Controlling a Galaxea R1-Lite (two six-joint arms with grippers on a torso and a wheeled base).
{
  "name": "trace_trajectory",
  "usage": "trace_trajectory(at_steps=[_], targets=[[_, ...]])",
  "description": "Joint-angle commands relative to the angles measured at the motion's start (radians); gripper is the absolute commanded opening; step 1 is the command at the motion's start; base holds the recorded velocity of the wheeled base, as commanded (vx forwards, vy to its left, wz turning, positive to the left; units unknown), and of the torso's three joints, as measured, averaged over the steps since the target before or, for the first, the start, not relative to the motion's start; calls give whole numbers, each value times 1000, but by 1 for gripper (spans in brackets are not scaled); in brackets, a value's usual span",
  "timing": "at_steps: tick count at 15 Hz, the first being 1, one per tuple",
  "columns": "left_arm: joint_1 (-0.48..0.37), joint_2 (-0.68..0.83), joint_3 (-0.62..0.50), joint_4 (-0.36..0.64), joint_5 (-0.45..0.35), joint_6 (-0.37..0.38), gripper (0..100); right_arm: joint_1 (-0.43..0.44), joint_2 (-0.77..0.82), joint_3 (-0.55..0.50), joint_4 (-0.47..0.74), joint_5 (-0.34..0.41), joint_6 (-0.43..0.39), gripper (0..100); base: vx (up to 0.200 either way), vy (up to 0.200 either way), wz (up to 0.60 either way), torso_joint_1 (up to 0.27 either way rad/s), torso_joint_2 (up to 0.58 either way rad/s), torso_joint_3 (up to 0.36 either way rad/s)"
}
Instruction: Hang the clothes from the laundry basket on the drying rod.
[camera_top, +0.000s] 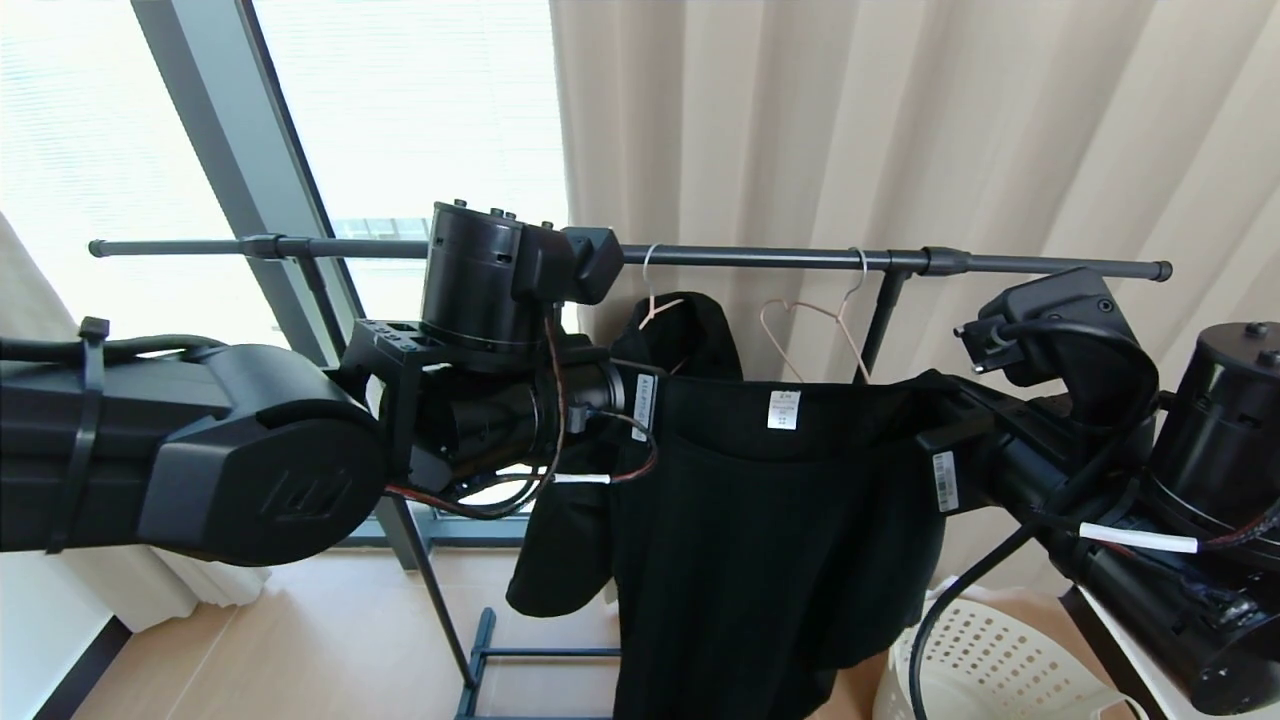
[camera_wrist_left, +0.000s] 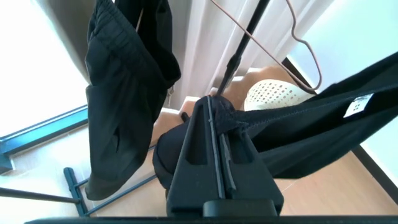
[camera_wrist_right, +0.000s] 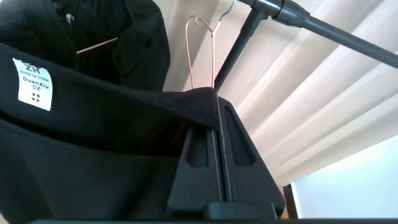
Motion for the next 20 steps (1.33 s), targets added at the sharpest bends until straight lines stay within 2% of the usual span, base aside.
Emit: trace_trajectory(at_steps=[1,8,9,12,14,15,17,20], targets=[[-6,-33,25,-1,1,7,0,2,-24,7,1,0,-9,0,0,0,0,0,0,0],[-64,-102,106,-1,1,19,0,5,-105,34,40,2,-61,0,0,0,0,0,0,0],[-76,-121,126,-2,1,24,100,5,-125,34,57,2,-70,0,0,0,0,0,0,0],[-110,-191,160,-1,-40,33,100,2,-228,39,134,11,-133,0,0,0,0,0,0,0],[-110,-229,175,-1,-142,33,100,-21,-315,40,249,66,-182,0,0,0,0,0,0,0],[-105,-249,186,-1,-217,28,100,-47,-375,28,344,114,-205,0,0,0,0,0,0,0],[-66,-265,192,-1,-364,19,100,-85,-453,13,475,155,-259,0,0,0,0,0,0,0],[-3,-282,201,-1,-550,-7,100,-206,-424,4,484,214,-268,0,0,0,0,0,0,0]])
